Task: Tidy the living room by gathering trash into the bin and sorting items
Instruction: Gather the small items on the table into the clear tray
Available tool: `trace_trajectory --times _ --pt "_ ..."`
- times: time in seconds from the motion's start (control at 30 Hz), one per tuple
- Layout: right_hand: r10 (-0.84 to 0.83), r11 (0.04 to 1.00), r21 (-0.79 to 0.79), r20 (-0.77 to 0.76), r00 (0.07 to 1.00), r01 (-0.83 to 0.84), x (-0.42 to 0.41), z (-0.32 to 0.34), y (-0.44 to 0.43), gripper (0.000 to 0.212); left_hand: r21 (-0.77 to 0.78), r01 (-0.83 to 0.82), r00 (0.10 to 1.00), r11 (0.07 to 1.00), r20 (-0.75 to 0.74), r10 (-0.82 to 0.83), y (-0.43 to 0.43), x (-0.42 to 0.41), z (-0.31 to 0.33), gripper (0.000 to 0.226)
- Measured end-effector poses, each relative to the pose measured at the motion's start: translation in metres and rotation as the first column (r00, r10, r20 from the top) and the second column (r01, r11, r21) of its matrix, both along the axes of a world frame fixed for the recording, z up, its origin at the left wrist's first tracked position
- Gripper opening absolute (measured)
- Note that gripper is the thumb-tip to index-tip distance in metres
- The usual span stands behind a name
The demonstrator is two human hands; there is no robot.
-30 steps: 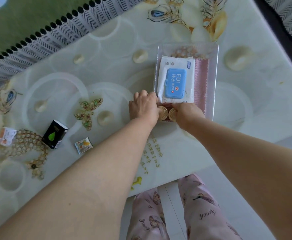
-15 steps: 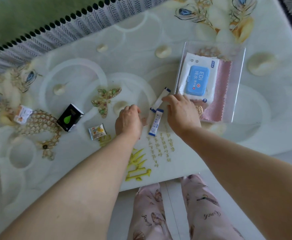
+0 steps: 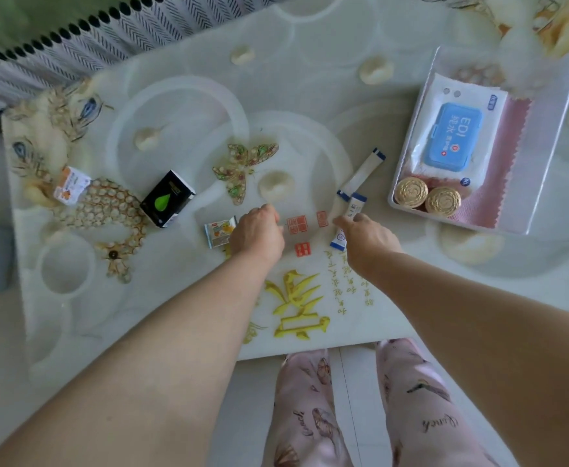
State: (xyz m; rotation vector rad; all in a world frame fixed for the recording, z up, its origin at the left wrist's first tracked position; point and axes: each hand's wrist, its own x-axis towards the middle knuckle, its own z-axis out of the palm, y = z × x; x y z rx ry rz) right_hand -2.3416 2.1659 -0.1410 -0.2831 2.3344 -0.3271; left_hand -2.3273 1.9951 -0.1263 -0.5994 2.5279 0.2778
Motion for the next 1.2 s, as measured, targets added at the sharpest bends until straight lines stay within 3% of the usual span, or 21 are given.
trace_trajectory --times 0.43,0.57,0.67,0.83,1.0,1.2 --pt "0.241 0.957 0.204 -0.159 0.958 -0.207 -0.003 -0.012 -0.013 0.036 0.064 0.031 0.999 0.997 -0.041 -0.028 -0.003 0.001 -0.021 0.017" --pt "0.038 0.999 -0.001 -0.261 0.965 -0.040 -0.006 -0.006 -0.015 0.018 0.047 0.036 0.999 0.998 -0.022 -0.035 -0.005 -0.004 -0.014 0.021" --pt "-0.143 0.979 -0.183 -0.280 0.949 0.093 -0.020 0.011 -0.020 0.022 0.032 0.031 0.999 0.999 -0.022 -0.031 -0.002 -0.012 -0.006 0.025" --pt "-0.322 0.921 -0.339 -0.379 0.868 0.194 -0.054 0.034 -0.007 0.024 0.054 -0.002 1.000 0.999 -0.018 0.003 0.025 -0.034 0.004 0.024" --pt "-0.487 0.863 -0.339 -0.359 0.796 0.375 -0.076 0.033 0.036 0.025 0.130 -0.014 0.999 0.991 -0.027 0.018 0.064 -0.056 0.002 0.021" --pt "-0.603 0.794 -0.288 -0.268 0.751 0.535 -0.081 0.016 0.082 0.035 0.114 0.008 0.998 0.993 -0.064 0.000 0.104 -0.077 -0.016 0.030"
